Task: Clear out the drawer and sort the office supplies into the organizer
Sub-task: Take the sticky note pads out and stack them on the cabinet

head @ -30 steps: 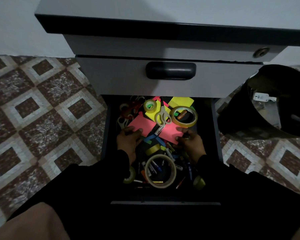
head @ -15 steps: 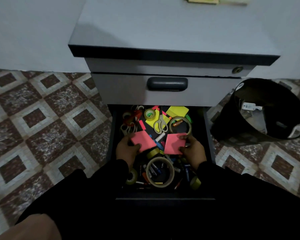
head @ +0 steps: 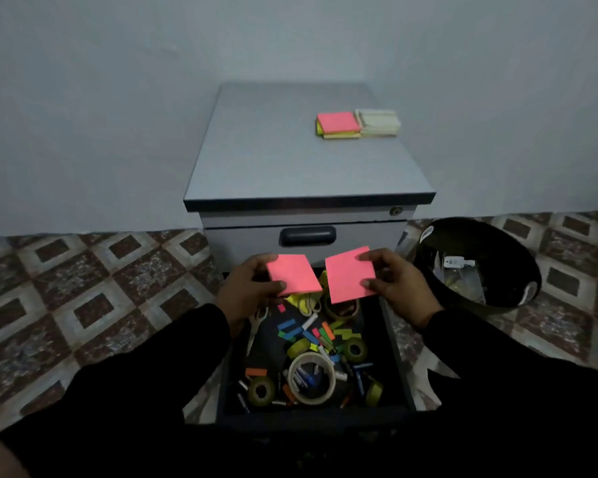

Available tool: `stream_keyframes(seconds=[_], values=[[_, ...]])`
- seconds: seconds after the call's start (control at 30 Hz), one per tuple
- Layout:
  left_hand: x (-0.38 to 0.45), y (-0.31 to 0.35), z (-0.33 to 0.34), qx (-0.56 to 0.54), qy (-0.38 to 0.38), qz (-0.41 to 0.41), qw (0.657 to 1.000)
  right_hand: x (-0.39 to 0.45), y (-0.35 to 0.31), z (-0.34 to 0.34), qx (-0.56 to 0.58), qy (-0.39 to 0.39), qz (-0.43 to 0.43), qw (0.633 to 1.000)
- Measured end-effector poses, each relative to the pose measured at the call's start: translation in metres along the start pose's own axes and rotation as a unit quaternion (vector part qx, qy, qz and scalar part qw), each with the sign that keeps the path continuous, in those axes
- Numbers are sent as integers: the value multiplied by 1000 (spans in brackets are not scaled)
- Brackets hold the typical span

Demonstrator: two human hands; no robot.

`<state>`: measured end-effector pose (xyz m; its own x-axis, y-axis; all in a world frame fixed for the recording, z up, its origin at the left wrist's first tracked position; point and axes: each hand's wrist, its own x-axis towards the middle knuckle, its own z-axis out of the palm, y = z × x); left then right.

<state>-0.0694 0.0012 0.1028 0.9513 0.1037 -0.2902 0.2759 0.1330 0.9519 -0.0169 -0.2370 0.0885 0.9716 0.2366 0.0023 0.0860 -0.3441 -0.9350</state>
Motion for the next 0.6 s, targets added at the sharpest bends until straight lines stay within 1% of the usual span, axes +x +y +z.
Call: stream_keyframes(seconds=[0.13,0.2,0.37,0.5,0.6], values=[[-3,47,5,23,-57,31,998,11,-34,-29,-8,23,-43,999],[0,67,9,41,-70,55,995,19,-51,-41,6,25,-55,998],[18,103,21,32,-41,93,994,48,-78,-62,33,32,-65,997],[43,126,29,22,-32,91,995,83,-90,-77,10,53,-66,996],[66,143,33,3,-26,86,996,115,-93,-87,18,69,-59,996]])
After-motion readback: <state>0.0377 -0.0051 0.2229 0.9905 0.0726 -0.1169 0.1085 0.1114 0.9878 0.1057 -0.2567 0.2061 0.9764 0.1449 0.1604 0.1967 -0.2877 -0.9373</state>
